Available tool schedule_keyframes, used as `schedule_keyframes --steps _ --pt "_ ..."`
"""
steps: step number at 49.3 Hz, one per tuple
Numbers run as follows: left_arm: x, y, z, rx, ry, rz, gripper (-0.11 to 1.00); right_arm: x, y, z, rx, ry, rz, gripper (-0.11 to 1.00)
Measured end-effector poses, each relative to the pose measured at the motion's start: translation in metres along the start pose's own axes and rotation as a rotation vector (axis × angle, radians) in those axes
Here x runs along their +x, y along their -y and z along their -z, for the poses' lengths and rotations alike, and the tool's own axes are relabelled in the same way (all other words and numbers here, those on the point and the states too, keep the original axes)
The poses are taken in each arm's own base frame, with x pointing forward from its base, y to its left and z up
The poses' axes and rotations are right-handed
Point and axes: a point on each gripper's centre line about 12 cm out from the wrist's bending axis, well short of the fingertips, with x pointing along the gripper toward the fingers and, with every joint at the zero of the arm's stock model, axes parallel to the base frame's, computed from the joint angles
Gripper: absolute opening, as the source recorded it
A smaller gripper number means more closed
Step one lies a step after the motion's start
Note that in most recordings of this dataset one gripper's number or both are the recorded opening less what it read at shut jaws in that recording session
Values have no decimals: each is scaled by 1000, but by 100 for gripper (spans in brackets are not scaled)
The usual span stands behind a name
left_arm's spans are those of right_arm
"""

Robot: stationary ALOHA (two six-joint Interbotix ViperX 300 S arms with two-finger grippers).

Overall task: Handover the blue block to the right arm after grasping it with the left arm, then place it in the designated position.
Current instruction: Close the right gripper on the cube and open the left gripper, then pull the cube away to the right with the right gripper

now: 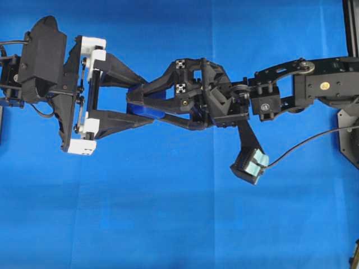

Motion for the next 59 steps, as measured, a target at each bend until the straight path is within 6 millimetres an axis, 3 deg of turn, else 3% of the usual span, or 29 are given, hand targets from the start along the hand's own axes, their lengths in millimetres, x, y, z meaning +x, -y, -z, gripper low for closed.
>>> schedule_keyframes --steps 35,41,45,59 --pt "0 2 3 -17 -23 4 50 0 1 1 9 -6 0 52" --pt "1 3 4 -41 -27 8 80 0 4 0 6 -5 7 52" --pt "1 4 4 -53 -24 10 92 0 5 0 5 -4 10 52" --pt "1 4 4 -50 -21 10 93 -1 5 1 10 -5 10 52"
